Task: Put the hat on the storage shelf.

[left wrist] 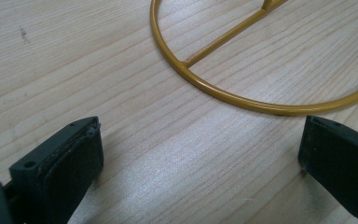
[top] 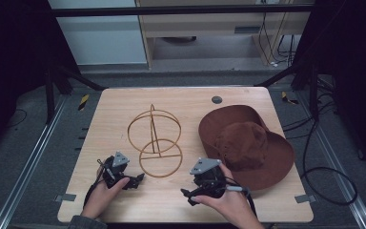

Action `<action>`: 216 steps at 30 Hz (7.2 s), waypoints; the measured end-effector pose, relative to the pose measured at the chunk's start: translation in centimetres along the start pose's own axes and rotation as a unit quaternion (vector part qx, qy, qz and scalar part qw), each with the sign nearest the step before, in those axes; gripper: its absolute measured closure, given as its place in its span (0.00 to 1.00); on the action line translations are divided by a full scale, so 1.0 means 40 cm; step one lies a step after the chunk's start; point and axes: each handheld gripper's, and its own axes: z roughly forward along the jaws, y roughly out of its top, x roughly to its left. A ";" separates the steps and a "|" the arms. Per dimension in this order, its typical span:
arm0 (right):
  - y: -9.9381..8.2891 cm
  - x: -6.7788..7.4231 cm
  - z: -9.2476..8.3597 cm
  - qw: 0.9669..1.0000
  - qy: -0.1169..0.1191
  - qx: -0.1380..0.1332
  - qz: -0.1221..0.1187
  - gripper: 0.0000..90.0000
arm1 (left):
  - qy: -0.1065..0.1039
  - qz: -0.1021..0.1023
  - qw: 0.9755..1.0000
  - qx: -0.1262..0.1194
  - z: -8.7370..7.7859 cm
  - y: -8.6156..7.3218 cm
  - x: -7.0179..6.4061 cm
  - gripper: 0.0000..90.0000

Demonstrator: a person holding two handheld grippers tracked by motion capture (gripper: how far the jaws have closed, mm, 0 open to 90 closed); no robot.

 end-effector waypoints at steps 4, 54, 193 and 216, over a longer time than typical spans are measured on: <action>0.018 -0.050 -0.047 1.000 -0.029 0.010 0.007 0.08 | -0.001 0.002 1.000 0.000 0.000 0.000 0.000 0.00; 0.021 -0.519 -0.228 0.982 -0.096 0.112 0.114 0.08 | -0.001 0.001 1.000 0.000 -0.001 -0.001 -0.001 0.00; 0.289 -0.352 -0.461 0.998 -0.002 -0.068 0.016 0.98 | 0.000 0.001 1.000 -0.001 -0.001 -0.001 -0.002 0.00; 0.404 -0.297 -0.461 0.996 0.011 -0.092 -0.012 0.97 | 0.000 0.000 1.000 0.001 -0.002 -0.001 -0.002 0.00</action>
